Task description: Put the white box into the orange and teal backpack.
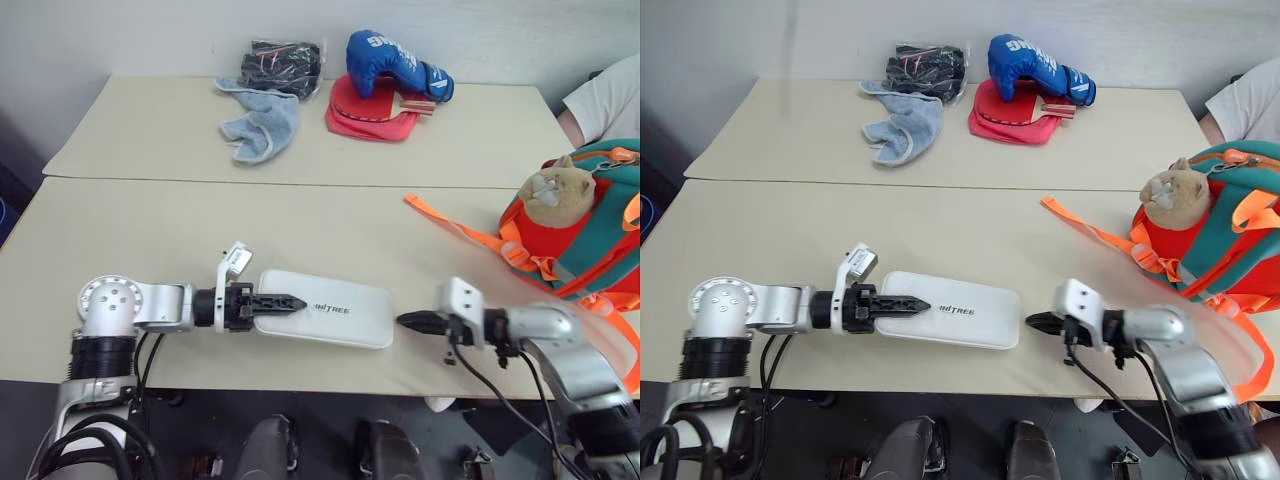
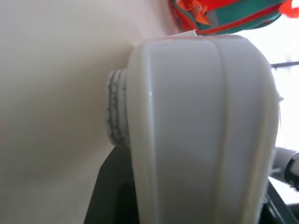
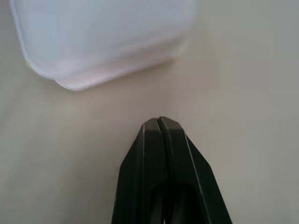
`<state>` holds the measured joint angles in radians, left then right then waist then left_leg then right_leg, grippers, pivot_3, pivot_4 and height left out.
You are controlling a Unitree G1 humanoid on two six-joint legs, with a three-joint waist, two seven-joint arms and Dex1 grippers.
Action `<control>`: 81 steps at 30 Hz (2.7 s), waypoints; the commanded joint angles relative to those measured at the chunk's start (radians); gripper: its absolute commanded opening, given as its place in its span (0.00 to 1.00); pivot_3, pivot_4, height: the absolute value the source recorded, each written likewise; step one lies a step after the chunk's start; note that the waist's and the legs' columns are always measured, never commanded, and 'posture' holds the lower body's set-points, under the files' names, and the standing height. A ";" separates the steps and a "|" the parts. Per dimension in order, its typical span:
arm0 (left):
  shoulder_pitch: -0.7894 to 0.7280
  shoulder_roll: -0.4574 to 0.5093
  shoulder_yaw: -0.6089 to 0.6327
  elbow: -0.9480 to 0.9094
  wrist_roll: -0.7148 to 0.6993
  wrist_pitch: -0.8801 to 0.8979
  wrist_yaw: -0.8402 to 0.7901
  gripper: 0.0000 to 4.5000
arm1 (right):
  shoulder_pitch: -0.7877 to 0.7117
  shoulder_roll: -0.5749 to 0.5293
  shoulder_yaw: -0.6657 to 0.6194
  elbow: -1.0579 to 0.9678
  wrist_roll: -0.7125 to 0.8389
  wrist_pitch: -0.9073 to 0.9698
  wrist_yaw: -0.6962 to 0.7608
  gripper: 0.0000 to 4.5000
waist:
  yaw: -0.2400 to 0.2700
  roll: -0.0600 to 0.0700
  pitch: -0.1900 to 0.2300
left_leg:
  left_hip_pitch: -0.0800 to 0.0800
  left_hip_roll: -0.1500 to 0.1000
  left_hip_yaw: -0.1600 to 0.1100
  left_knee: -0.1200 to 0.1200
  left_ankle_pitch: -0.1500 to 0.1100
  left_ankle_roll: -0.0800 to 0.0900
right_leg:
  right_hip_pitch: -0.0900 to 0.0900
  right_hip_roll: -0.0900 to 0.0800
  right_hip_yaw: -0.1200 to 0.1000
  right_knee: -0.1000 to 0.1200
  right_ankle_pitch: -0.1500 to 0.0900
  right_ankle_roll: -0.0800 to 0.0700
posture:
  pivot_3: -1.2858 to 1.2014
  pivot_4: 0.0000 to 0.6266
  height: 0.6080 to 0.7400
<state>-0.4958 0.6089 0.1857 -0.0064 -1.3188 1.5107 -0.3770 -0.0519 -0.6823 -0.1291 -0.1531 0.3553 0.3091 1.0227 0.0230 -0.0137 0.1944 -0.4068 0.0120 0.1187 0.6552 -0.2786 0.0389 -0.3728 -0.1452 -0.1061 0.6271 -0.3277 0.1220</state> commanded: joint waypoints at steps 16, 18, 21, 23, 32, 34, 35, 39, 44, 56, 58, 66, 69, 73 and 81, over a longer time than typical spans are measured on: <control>0.199 -0.009 -0.129 -0.231 0.556 -0.959 -0.673 0.32 | 0.480 0.104 -0.695 -0.103 0.146 -0.228 -0.209 1.00 | -0.006 0.002 -0.001 | 0.003 0.001 0.005 -0.007 -0.003 -0.003 | -0.002 -0.002 0.001 -0.005 0.002 -0.002 | 0.52 0.24 1.00; 0.183 -0.009 -0.132 -0.208 0.569 -0.964 -0.686 0.32 | 0.409 0.058 -0.657 -0.042 0.138 -0.222 -0.201 1.00 | -0.014 0.002 -0.001 | 0.004 0.001 0.006 -0.006 -0.003 -0.003 | -0.002 -0.002 0.001 -0.005 0.002 -0.001 | 0.52 0.24 1.00; 0.172 -0.006 -0.136 -0.186 0.591 -0.976 -0.701 0.32 | 0.285 0.008 -0.590 0.041 0.134 -0.187 -0.202 1.00 | -0.026 0.003 -0.001 | 0.004 0.001 0.006 -0.006 -0.001 0.001 | -0.002 -0.002 0.001 -0.004 0.003 -0.002 | 0.52 0.24 1.00; 0.171 0.008 -0.142 -0.181 0.613 -0.988 -0.715 0.32 | 0.191 -0.019 -0.522 0.089 0.131 -0.149 -0.202 1.00 | -0.027 0.003 -0.001 | 0.003 0.002 0.005 -0.007 0.000 0.002 | -0.002 -0.002 0.001 -0.004 0.002 -0.002 | 0.52 0.24 1.00; 0.255 0.022 -0.024 -0.247 0.550 -0.934 -0.649 0.32 | -0.158 -0.007 -0.294 0.340 0.033 -0.245 -0.192 0.51 | -0.026 0.004 0.000 | 0.002 0.002 0.005 -0.005 0.002 0.003 | -0.002 -0.002 -0.001 -0.003 0.002 -0.002 | 0.52 0.24 1.00; 0.271 0.013 0.014 -0.257 0.526 -0.917 -0.616 0.32 | -0.204 0.006 -0.254 0.378 0.018 -0.275 -0.180 0.37 | -0.027 0.004 0.000 | 0.002 0.002 0.004 -0.004 0.002 0.003 | -0.002 -0.002 -0.001 -0.003 0.002 -0.002 | 0.52 0.24 1.00; 0.278 0.007 0.038 -0.260 0.509 -0.906 -0.596 0.32 | -0.229 0.017 -0.230 0.393 0.011 -0.293 -0.171 0.28 | -0.028 0.004 0.000 | 0.002 0.002 0.004 -0.004 0.002 0.003 | -0.002 -0.002 -0.001 -0.003 0.002 -0.002 | 0.52 0.24 1.00; 0.275 -0.025 0.117 -0.241 0.455 -0.874 -0.510 0.32 | -0.309 0.075 -0.123 0.370 0.007 -0.316 -0.125 0.02 | -0.034 0.004 0.000 | 0.002 0.003 0.004 -0.004 0.002 0.002 | -0.002 -0.002 -0.001 -0.001 0.002 -0.002 | 0.52 0.24 1.00; 0.257 -0.046 0.185 -0.176 0.452 -0.876 -0.422 0.32 | -0.369 0.178 0.035 0.187 0.060 -0.231 -0.079 0.01 | -0.050 0.004 0.000 | 0.002 0.003 0.004 -0.005 0.003 0.001 | -0.002 -0.002 -0.002 0.001 0.002 -0.002 | 0.52 0.24 1.00; 0.307 0.015 0.333 -0.188 0.360 -0.809 -0.378 0.32 | -0.234 -0.034 0.089 -0.344 0.525 0.338 0.093 0.01 | -0.038 0.002 0.000 | 0.000 0.002 0.000 -0.005 0.000 0.002 | -0.002 -0.004 -0.001 -0.001 0.002 -0.002 | 0.52 0.24 1.00; 0.346 0.034 0.378 -0.231 0.311 -0.767 -0.355 0.32 | -0.204 -0.096 0.050 -0.342 0.553 0.363 0.111 0.01 | -0.036 0.002 0.000 | 0.000 0.002 0.000 -0.005 -0.002 0.003 | -0.001 -0.004 0.000 -0.003 0.002 -0.002 | 0.52 0.24 1.00; 0.392 0.138 0.494 -0.448 0.053 -0.657 -0.281 0.32 | -0.271 -0.184 0.027 -0.162 0.423 0.306 0.149 0.01 | -0.041 0.000 0.001 | 0.001 0.003 0.000 -0.005 -0.002 0.000 | -0.002 -0.004 0.000 -0.005 0.002 -0.002 | 0.52 0.24 1.00; 0.333 0.176 0.474 -0.484 -0.008 -0.660 -0.239 0.32 | -0.299 -0.182 0.045 -0.123 0.401 0.298 0.181 0.01 | -0.027 0.000 0.001 | 0.001 0.002 0.000 -0.005 -0.002 -0.001 | -0.002 -0.004 0.000 -0.005 0.002 -0.002 | 0.52 0.24 1.00; 0.224 0.185 0.320 -0.460 0.098 -0.706 -0.280 0.32 | -0.305 -0.173 0.075 -0.110 0.382 0.298 0.216 0.01 | -0.021 0.000 0.001 | 0.001 0.002 0.001 -0.005 -0.001 0.000 | -0.001 -0.003 0.000 -0.005 0.002 -0.002 | 0.52 0.24 1.00; 0.058 0.165 0.064 -0.319 0.397 -0.886 -0.464 0.32 | -0.300 -0.180 0.077 -0.111 0.370 0.302 0.230 0.01 | -0.021 0.000 0.001 | 0.001 0.001 0.004 -0.005 -0.001 0.002 | -0.002 0.003 -0.004 -0.002 0.002 -0.002 | 0.52 0.24 1.00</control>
<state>-0.4242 0.7566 0.2719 -0.3166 -0.9556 0.6545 -0.7870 -0.3494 -0.8537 -0.0314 -0.2463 0.7244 0.6135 1.2500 0.0022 -0.0138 0.1957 -0.4063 0.0131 0.1231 0.6505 -0.2791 0.0408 -0.3750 -0.1420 -0.1106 0.6247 -0.3253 0.1203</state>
